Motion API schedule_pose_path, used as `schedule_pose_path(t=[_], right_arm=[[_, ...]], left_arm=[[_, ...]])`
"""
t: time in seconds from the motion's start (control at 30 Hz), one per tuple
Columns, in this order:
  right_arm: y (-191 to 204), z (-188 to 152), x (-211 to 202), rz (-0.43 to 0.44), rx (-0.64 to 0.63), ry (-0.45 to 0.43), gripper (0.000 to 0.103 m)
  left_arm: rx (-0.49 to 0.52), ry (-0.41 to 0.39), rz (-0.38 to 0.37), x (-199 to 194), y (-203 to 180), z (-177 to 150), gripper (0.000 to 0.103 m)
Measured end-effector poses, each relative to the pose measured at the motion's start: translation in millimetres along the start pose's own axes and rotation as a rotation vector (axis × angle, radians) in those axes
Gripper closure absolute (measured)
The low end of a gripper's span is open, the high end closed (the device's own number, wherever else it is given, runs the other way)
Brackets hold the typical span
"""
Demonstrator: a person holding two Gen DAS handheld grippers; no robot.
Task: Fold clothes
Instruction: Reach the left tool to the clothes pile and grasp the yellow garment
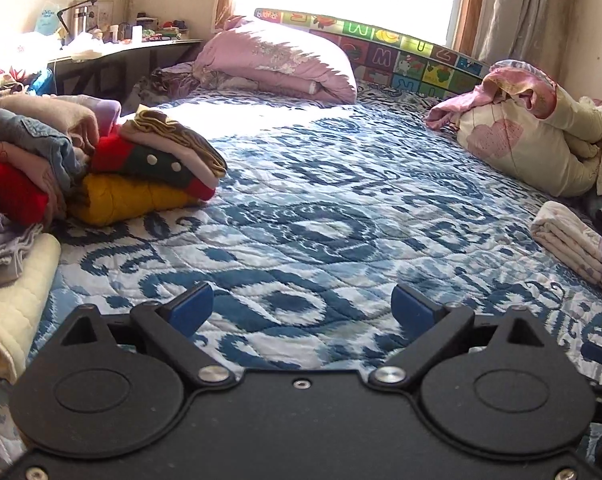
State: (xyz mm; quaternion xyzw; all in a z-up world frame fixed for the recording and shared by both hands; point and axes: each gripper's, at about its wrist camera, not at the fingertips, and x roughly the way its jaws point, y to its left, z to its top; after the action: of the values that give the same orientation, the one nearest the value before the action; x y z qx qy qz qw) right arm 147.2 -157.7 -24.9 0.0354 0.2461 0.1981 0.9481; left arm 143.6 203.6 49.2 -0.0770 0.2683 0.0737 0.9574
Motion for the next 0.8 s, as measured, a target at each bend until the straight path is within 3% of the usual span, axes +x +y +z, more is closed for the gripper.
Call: schedule_pose_path(t=[0.2,0.33,0.4,0.53,0.63,0.7,0.8], right_arm=[[-17,-1,16,0.014,0.100,0.058,0.000],[-18,-6,20,0.010,0.112,0.075,0.000],[-17,-8,21,0.007,0.113,0.080,0.000],[-15,-12,21,0.001,0.115,0.089,0.000],[-14,-15,22,-0.003,0.116,0.096,0.000],[-13,-17,22,-0.006,0.117,0.101,0.000],[-11,-20,23,-0.011,0.119,0.108,0.000]], left_arm=[[0.042,-0.116,0.105,50,41,55,0.038],[0.075,-0.170,0.199,88,63,83,0.049],[0.058,-0.178,0.240,109,74,96,0.050],[0.055,-0.159,0.317,150,92,121,0.050],[0.067,-0.098,0.358,178,99,134,0.050],[0.098,-0.053,0.396,194,100,136,0.060],[0.132,-0.038,0.388,194,96,134,0.082]])
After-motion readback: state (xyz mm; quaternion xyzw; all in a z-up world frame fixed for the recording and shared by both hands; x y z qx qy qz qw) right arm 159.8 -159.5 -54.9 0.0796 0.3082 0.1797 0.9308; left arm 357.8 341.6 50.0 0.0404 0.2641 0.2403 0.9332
